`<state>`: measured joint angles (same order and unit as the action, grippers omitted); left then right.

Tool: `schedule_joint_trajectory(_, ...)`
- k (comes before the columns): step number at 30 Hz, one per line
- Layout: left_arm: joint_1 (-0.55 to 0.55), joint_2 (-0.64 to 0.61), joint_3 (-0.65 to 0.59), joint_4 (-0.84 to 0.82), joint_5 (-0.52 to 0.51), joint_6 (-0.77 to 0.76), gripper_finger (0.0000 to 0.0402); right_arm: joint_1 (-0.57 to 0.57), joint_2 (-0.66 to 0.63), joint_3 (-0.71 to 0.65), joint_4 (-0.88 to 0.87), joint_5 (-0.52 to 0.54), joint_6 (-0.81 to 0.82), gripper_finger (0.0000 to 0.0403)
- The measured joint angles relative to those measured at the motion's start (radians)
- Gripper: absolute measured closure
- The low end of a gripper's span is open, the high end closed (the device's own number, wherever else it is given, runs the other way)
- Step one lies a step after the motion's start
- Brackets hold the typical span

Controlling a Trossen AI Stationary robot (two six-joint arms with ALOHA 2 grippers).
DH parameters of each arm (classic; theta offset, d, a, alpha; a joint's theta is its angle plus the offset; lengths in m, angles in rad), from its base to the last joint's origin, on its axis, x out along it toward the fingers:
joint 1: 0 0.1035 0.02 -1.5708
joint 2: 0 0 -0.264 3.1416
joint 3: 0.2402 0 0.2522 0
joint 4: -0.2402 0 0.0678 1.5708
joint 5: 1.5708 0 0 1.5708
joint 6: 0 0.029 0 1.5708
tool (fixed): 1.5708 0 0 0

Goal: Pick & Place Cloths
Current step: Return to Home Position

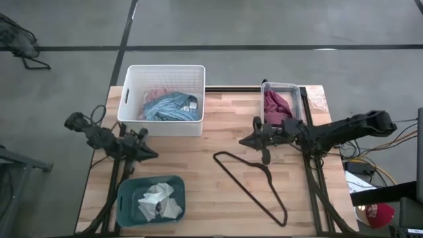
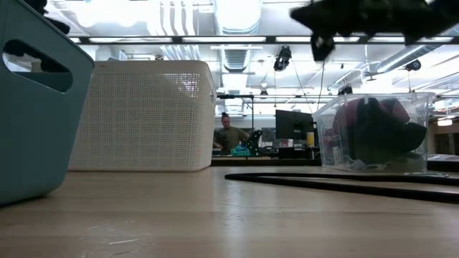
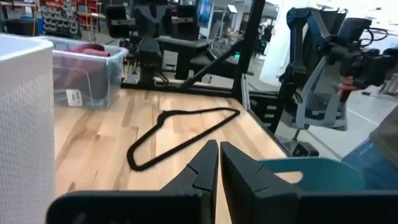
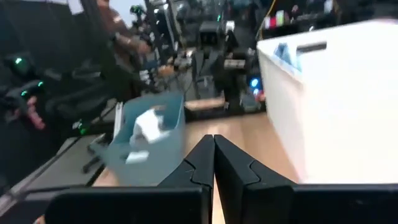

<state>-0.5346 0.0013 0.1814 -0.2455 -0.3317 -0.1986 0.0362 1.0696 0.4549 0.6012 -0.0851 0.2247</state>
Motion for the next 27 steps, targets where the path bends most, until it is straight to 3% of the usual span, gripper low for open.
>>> schedule_joint_trajectory(10,0.000,0.000,-0.099,0.104,0.005,-0.036,0.0378,0.000,-0.140,-0.275,0.239,-0.017,0.043,0.0394)
schedule_joint_trajectory(17,0.000,0.000,-0.125,0.168,0.013,-0.060,0.0378,0.000,-0.316,-0.419,0.275,0.000,0.065,0.0394)
schedule_joint_trajectory(22,0.000,0.000,-0.126,0.171,0.000,-0.061,0.0378,0.000,-0.472,-0.444,0.137,0.110,0.075,0.0394)
schedule_joint_trajectory(27,0.000,0.000,-0.126,0.173,-0.014,-0.062,0.0378,0.000,-0.633,-0.445,-0.076,0.138,0.086,0.0394)
